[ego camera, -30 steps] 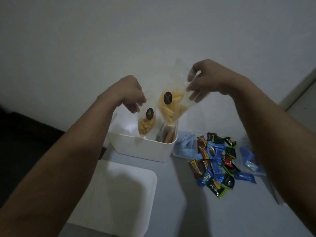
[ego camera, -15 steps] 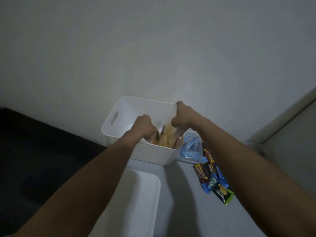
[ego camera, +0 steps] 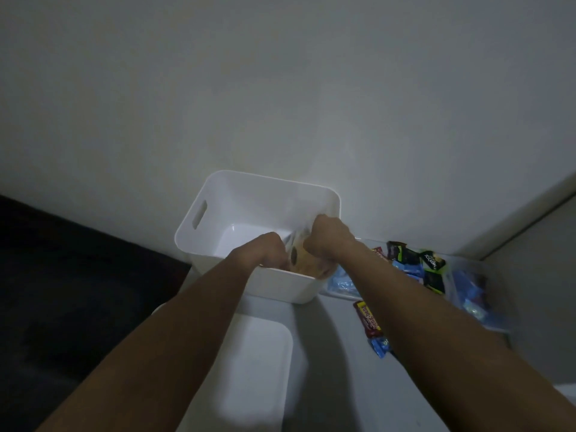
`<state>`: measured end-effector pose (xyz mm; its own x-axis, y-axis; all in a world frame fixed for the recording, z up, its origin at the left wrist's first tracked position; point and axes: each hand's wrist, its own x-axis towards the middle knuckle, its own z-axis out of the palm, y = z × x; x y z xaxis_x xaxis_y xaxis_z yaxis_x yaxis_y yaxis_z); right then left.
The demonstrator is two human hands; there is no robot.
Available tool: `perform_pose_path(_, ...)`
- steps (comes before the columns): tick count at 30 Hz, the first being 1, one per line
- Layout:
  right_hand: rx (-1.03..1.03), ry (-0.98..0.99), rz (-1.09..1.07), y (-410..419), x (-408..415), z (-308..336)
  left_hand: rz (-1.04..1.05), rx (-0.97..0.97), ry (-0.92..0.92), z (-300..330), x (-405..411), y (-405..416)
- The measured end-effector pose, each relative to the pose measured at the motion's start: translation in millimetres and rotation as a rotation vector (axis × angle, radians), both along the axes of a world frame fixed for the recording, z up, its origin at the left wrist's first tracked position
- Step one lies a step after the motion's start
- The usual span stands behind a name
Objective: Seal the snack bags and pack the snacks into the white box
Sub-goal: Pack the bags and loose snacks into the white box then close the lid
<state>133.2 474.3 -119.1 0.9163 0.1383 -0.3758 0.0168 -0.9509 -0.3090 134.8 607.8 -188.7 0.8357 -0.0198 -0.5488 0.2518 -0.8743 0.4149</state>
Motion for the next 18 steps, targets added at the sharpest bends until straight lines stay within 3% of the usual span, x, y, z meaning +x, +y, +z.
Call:
perform_pose_path(4,0.011,-0.029,-0.011,-5.5,8.2,10.9,0.039,-0.076,0.116,0.7,8.8,7.2)
perform_pose_path(10,0.001,-0.006,-0.025,-9.0,20.0,25.4,0.377,-0.339,0.163,-1.6,17.4,13.7)
perform_pose_path(18,-0.034,0.027,0.025,6.1,-3.1,-9.4,0.466,-0.505,0.269,-19.7,32.1,4.5)
